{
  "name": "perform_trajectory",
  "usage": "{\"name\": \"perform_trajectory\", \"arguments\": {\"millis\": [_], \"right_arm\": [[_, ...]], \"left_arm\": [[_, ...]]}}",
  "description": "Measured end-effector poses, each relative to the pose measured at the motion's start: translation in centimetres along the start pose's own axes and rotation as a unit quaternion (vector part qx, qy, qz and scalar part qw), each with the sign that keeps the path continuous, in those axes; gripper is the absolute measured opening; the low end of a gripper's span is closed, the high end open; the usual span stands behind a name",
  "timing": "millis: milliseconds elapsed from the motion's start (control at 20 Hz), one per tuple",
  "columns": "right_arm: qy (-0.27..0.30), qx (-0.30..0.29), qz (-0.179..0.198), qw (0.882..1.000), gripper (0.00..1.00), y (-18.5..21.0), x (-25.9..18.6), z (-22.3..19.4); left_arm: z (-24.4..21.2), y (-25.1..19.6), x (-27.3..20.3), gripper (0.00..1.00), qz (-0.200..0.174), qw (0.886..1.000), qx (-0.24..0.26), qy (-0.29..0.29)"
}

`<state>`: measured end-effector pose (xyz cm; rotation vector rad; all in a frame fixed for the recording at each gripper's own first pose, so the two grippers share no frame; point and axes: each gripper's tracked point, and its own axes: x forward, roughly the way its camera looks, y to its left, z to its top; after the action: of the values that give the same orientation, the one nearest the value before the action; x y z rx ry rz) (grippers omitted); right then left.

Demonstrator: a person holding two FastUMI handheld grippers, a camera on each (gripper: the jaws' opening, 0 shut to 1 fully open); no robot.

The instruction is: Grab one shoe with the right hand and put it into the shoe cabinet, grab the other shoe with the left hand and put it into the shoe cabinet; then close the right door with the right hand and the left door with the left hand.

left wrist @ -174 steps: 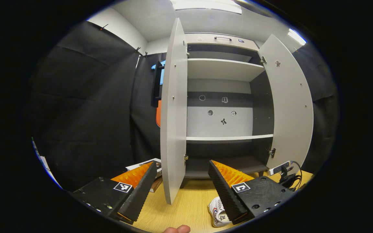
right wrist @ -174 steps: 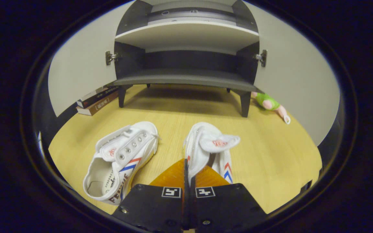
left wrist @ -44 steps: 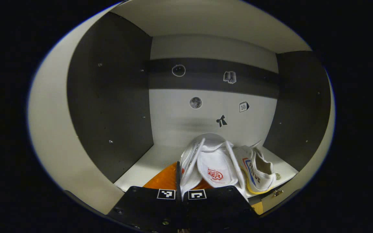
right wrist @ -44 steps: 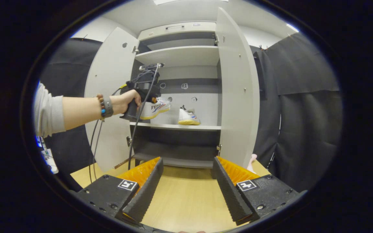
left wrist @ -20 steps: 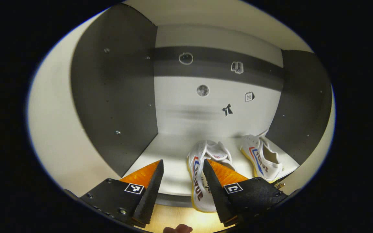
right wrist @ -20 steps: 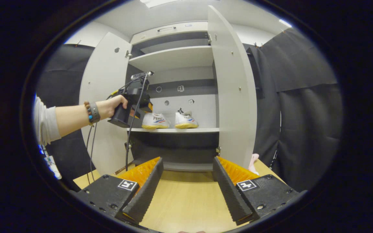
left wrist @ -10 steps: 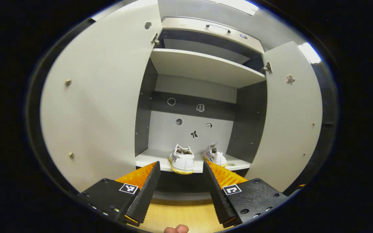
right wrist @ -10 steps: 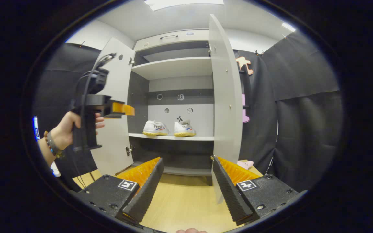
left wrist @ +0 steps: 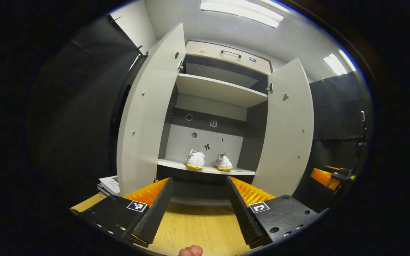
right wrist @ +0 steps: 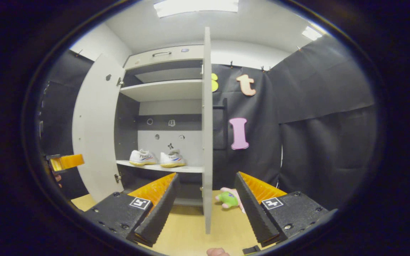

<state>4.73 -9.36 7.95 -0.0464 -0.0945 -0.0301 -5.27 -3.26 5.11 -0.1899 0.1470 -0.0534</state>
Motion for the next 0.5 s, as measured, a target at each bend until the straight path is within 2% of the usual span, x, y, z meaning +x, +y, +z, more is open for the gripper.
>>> {"name": "perform_trajectory", "arguments": {"millis": [50,250,500], "right_arm": [[-0.009,-0.007,-0.016,1.0,0.96,-1.5,0.6,1.1],[-0.041,-0.01,-0.062,0.997,0.98,-6.5,3.7,5.9],[-0.05,-0.027,-0.076,0.995,0.98,-8.8,8.1,9.1]], "left_arm": [[-0.2,0.1,-0.6,0.88,0.0,1.0,0.003,-0.001],[-1.2,0.5,-1.9,0.89,0.005,1.0,0.016,0.005],[-2.3,0.3,-2.7,0.89,0.003,1.0,0.016,0.016]]}}
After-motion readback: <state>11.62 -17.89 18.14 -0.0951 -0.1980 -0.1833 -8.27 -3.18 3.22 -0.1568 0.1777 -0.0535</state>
